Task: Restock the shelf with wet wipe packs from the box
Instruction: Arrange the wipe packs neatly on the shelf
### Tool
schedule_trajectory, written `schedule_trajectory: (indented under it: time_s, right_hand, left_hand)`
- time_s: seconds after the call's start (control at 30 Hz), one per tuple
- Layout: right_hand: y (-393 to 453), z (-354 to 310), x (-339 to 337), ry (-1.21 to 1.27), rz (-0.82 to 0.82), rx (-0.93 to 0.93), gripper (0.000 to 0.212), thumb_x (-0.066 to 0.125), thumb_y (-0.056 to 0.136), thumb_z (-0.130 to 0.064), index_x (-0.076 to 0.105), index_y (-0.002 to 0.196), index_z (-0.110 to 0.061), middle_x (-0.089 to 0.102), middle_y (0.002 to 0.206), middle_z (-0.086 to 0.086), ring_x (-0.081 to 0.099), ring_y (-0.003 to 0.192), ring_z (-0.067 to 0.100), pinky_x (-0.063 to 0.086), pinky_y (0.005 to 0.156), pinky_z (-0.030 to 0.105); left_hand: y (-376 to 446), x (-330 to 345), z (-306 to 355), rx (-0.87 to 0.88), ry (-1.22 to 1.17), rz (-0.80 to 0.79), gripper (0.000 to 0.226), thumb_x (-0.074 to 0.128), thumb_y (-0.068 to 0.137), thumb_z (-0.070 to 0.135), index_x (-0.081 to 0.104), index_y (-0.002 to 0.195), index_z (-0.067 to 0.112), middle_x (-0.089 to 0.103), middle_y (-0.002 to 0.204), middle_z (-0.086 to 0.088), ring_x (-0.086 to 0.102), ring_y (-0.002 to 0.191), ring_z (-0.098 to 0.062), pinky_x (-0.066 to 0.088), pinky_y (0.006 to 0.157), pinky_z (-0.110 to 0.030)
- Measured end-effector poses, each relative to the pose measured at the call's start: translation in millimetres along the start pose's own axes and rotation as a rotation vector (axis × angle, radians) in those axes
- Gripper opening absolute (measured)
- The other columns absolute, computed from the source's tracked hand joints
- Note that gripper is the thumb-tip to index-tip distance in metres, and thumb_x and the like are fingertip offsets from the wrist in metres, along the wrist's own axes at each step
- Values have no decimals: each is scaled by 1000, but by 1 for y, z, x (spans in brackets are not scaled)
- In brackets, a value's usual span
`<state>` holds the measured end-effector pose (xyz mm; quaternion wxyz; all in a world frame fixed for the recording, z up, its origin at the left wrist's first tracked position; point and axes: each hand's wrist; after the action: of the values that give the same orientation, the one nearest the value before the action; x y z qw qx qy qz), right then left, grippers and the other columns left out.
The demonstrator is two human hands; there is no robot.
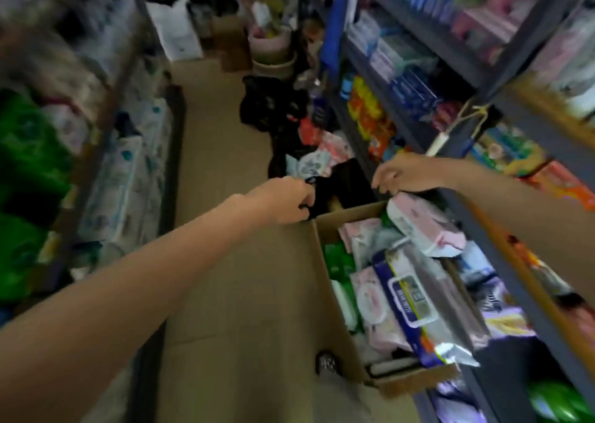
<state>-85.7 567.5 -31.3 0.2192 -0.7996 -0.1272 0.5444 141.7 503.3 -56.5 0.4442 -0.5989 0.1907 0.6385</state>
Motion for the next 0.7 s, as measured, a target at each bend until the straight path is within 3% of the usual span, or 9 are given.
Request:
schedule_trajectory:
  time_s: [0.1,0.2,0.23,0.3,0.43,0.53,0.7]
  right_hand:
    - [23,78,18,-29,-15,47,18,49,92,-9,64,104,-8,60,91,-2,58,99,18,41,66,17]
    - [59,139,52,-38,-66,86,20,50,89,-9,65,99,0,64,101,12,59,103,30,45,82,32]
    - [69,151,66,-50,-115,92,19,48,90,-7,63,95,4,63,100,17,58,105,34,43,81,35]
    - [91,169,91,-94,-191,74,21,44,92,-6,61,98,5,60,105,18,55,110,34,41,85,35]
    - [144,188,132,-151,-151,10,27,50,92,-11,62,114,-3,57,125,15,48,121,30,36,101,36]
    - [184,199,163,-215,-121,94,29,50,90,-12,57,117,-3,53,125,20,48,117,34,42,93,36]
    - [225,208,199,-322,-54,263,35,51,92,-23,53,124,-8,47,132,14,36,126,32,33,102,39]
  left_hand:
    - [73,20,30,41,-63,-93,27,47,92,20,55,117,12,54,119,-9,54,108,-27,46,91,-38]
    - [125,47,51,27,-135,-131,27,47,92,17,56,117,10,55,119,-10,54,111,-27,43,89,-35]
    - [138,58,55,12,-147,-149,28,47,92,16,56,117,10,56,120,-10,54,112,-27,43,89,-34]
    - [160,84,56,-24,-169,-189,29,47,91,15,56,118,8,59,119,-11,56,109,-27,45,89,-33]
    - [197,131,43,-133,-303,-122,36,47,88,11,51,125,13,64,114,-10,61,101,-29,50,84,-41]
    - [214,160,37,-213,-356,-144,39,47,89,8,46,128,10,61,116,-13,60,103,-30,50,86,-42]
    - [226,194,27,-268,-444,-159,46,45,92,7,33,136,12,45,133,-9,54,111,-25,47,85,-32]
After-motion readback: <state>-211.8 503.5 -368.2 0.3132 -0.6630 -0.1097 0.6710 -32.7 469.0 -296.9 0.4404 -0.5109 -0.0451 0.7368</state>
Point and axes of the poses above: each hand's wrist, its own y-axis towards the middle knuckle, its own x-axis out of the palm, z = x × y
